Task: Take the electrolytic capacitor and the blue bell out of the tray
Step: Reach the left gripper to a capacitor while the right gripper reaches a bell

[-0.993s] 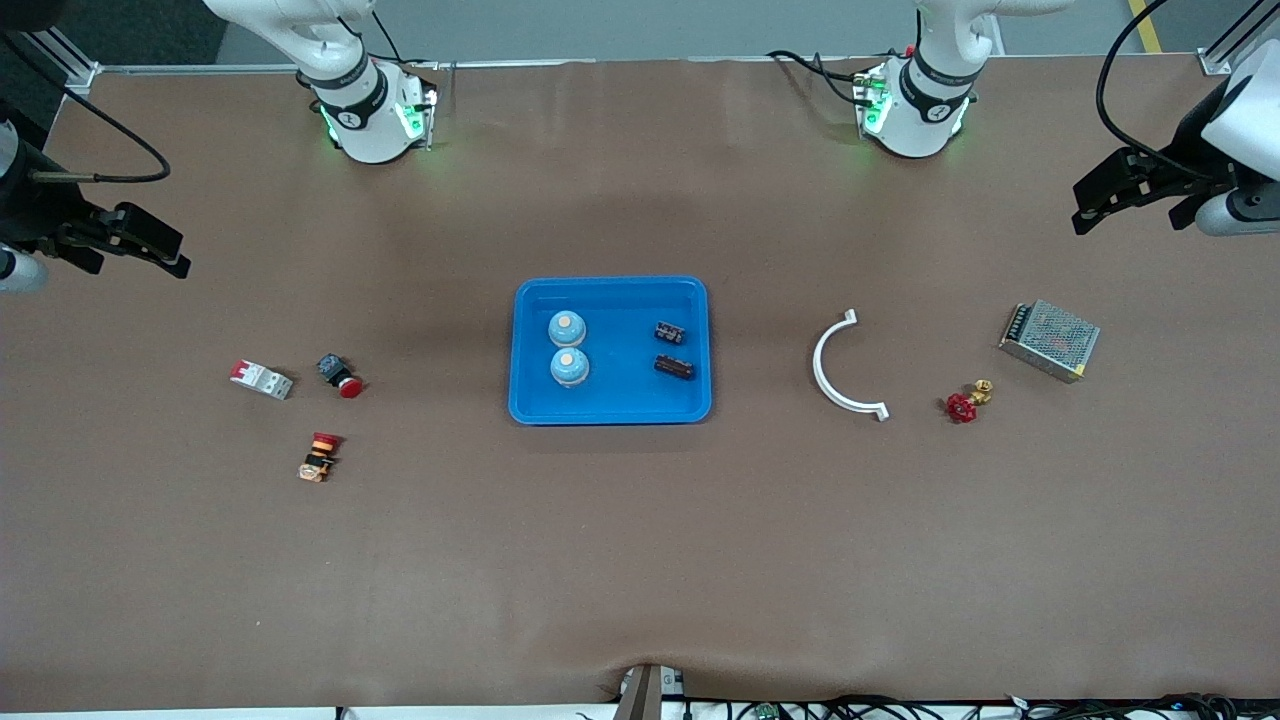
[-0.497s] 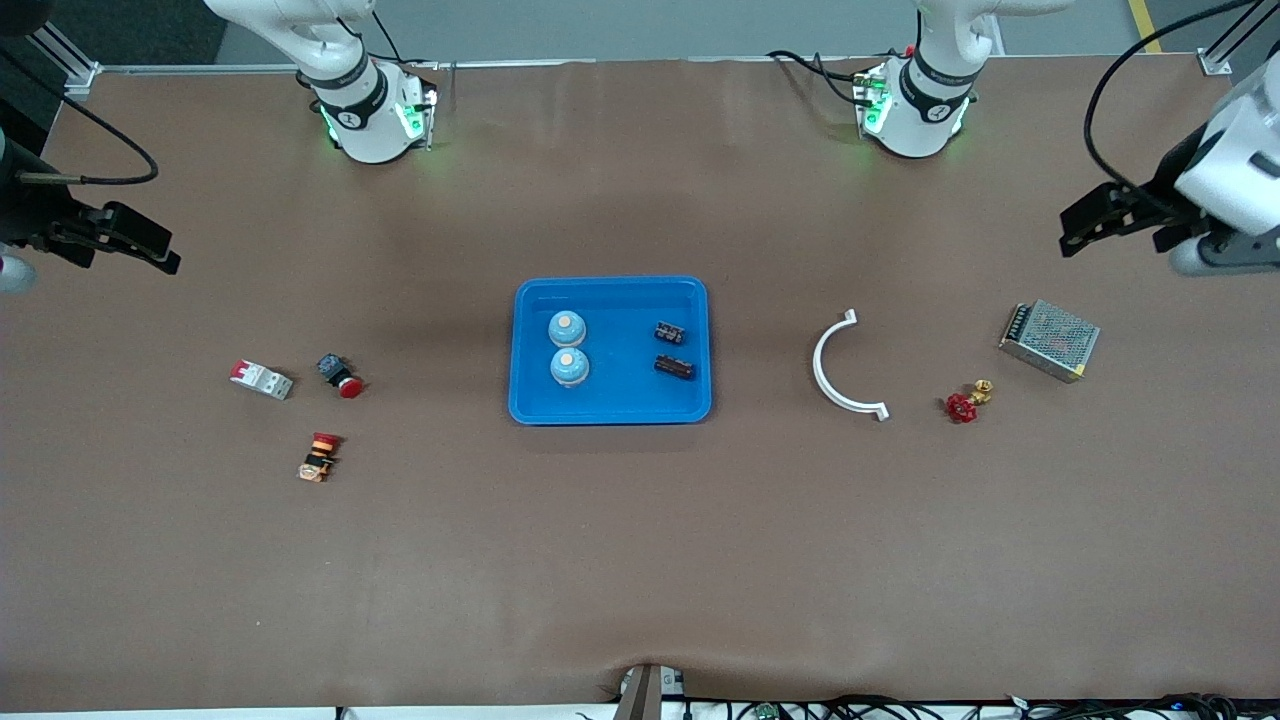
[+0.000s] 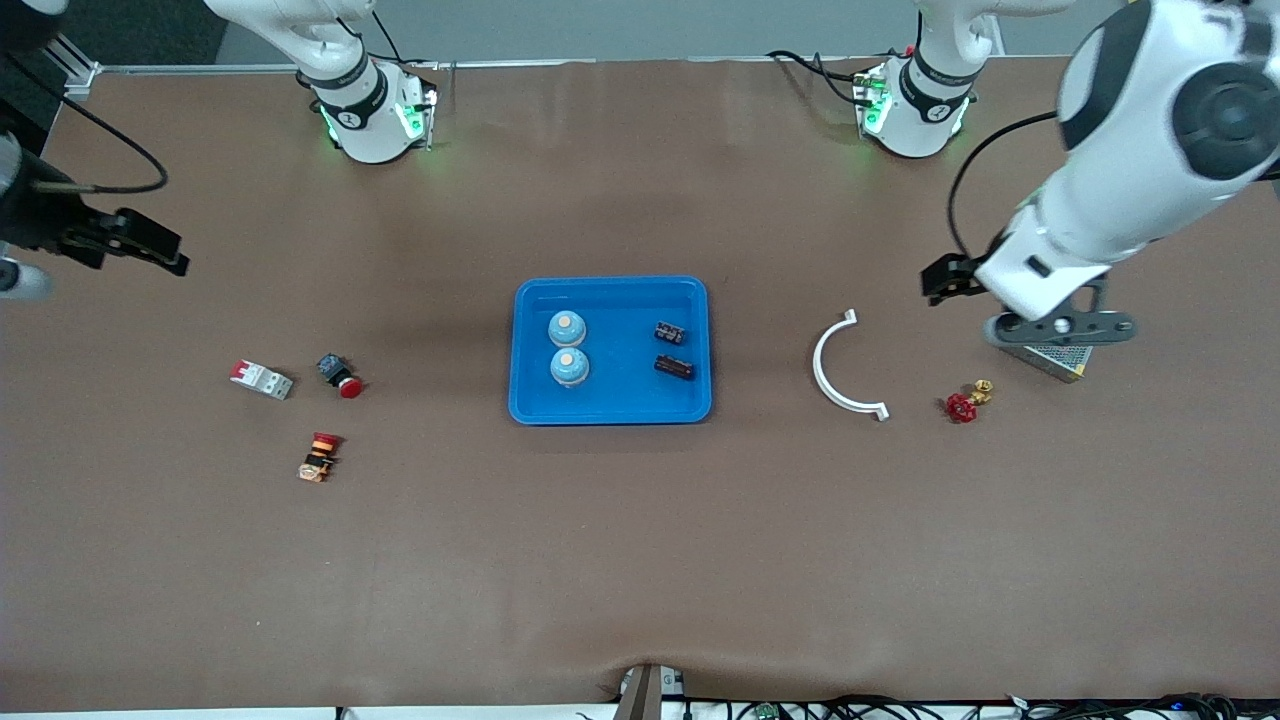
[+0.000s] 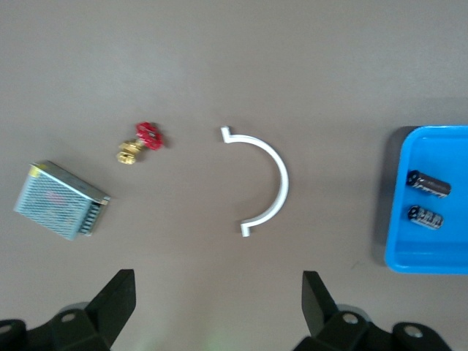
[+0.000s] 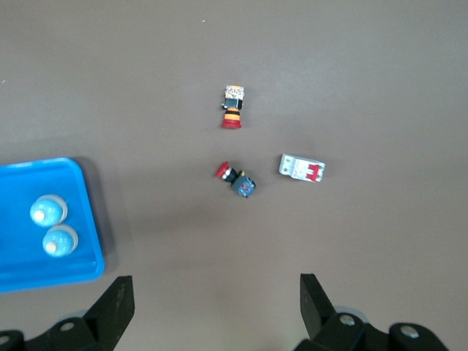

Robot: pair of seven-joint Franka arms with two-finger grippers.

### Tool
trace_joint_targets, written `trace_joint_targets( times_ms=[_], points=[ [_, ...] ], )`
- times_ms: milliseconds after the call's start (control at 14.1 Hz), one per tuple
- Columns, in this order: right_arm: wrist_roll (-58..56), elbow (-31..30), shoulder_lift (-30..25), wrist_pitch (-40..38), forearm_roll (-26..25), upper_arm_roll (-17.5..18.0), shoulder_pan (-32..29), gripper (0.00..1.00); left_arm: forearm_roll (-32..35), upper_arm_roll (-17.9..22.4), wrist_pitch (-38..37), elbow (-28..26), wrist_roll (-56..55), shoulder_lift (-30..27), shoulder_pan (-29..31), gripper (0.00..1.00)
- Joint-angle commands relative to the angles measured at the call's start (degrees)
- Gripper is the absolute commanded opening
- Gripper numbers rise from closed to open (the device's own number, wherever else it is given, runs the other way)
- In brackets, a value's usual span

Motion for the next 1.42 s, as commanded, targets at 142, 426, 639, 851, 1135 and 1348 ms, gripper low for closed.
trace_joint_targets(
  times_ms=[142, 426, 639, 851, 1135, 1348],
  points=[
    [3.67, -18.66, 0.54, 21.73, -0.32, 0.28, 2.03, 1.00, -0.37, -1.68, 6.01, -3.14, -15.80, 5.06, -6.49, 1.00],
    [16.73, -23.34, 3.70, 28.27, 0.38, 0.28, 13.96, 1.00, -0.37, -1.76, 13.74, -3.14, -33.90, 12.18, -13.53, 1.00],
    [28.60, -24.65, 7.57, 32.12, 0.38, 0.28, 23.63, 1.00, -0.37, -1.76, 20.41, -3.14, -46.20, 16.67, -18.10, 1.00],
    [36.79, -28.09, 9.94, 41.17, 0.38, 0.28, 30.94, 1.00, -0.02, -1.68, 27.01, -2.88, -57.37, 21.06, -21.61, 1.00],
    [43.12, -28.27, 15.73, 48.73, 0.38, 0.20, 35.96, 1.00, 0.33, -1.76, 29.93, -2.96, -69.00, 23.53, -24.09, 0.88],
    [45.07, -28.18, 20.31, 55.15, 0.30, 0.20, 37.81, 1.00, 0.33, -1.68, 31.15, -2.88, -73.83, 26.25, -26.28, 0.77]
  ],
)
